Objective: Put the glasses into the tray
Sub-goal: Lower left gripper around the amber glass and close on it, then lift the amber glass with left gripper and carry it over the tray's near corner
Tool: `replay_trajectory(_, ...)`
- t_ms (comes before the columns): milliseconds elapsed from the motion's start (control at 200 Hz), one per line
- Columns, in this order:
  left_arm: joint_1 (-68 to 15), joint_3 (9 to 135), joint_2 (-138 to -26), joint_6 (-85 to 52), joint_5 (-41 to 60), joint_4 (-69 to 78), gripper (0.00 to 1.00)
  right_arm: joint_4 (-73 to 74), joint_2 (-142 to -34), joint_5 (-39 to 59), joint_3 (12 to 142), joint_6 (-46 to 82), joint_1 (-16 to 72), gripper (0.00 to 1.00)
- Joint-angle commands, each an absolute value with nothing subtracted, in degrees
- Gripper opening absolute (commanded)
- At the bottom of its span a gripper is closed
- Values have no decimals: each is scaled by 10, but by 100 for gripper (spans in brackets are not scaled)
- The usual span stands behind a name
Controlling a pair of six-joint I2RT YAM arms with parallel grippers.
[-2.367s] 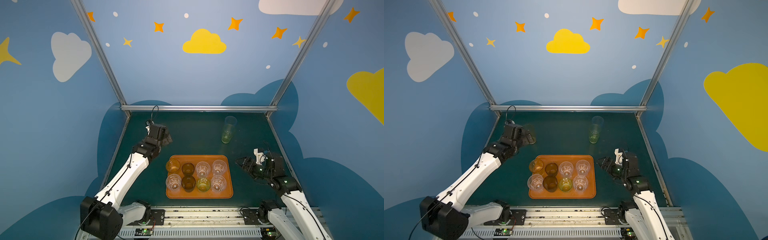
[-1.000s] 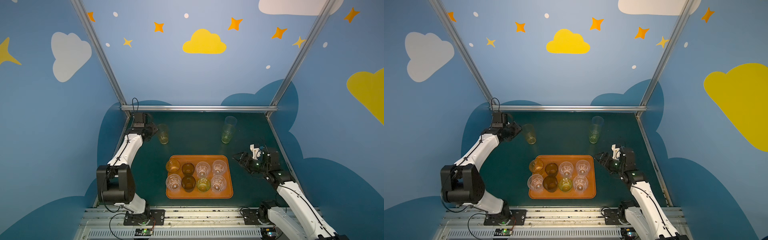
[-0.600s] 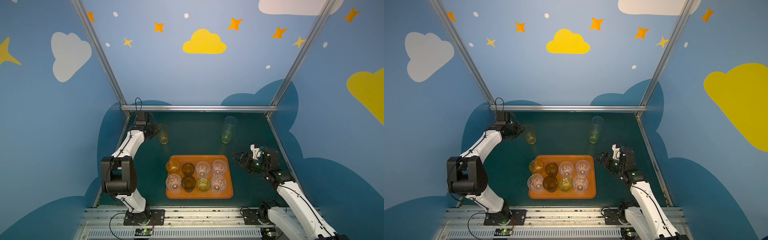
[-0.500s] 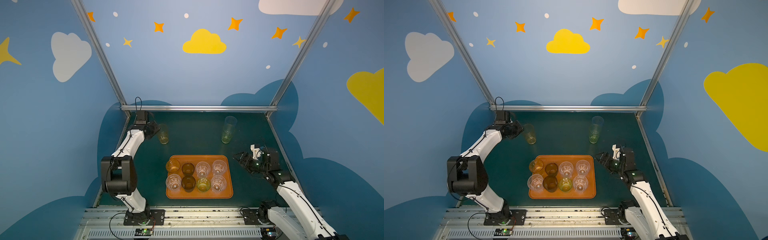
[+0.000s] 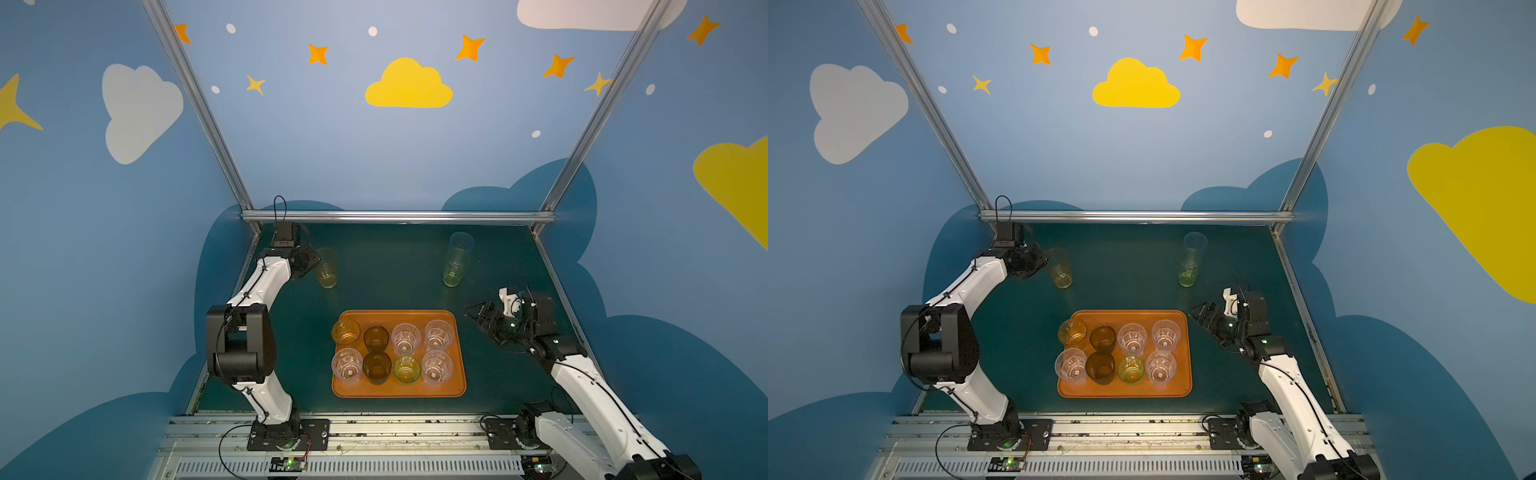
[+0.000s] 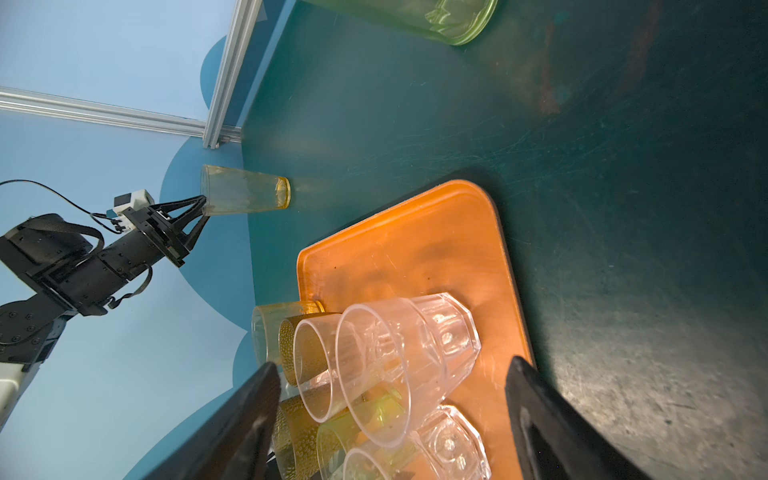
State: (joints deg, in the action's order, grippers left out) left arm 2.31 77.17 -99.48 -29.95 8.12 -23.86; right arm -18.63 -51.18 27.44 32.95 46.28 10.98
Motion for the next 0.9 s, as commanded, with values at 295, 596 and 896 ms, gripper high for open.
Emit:
replay_trajectory(295, 25, 782, -1003, -288, 83, -227, 4, -183, -521, 267, 353, 466, 114, 84)
replay_trajectory(596, -3, 742, -942, -300, 85, -194, 4, -189, -511, 270, 354, 471, 113, 84)
replay_trajectory(896, -70, 701, -874, -298, 57, -199, 4, -204, -484, 267, 348, 464, 113, 84)
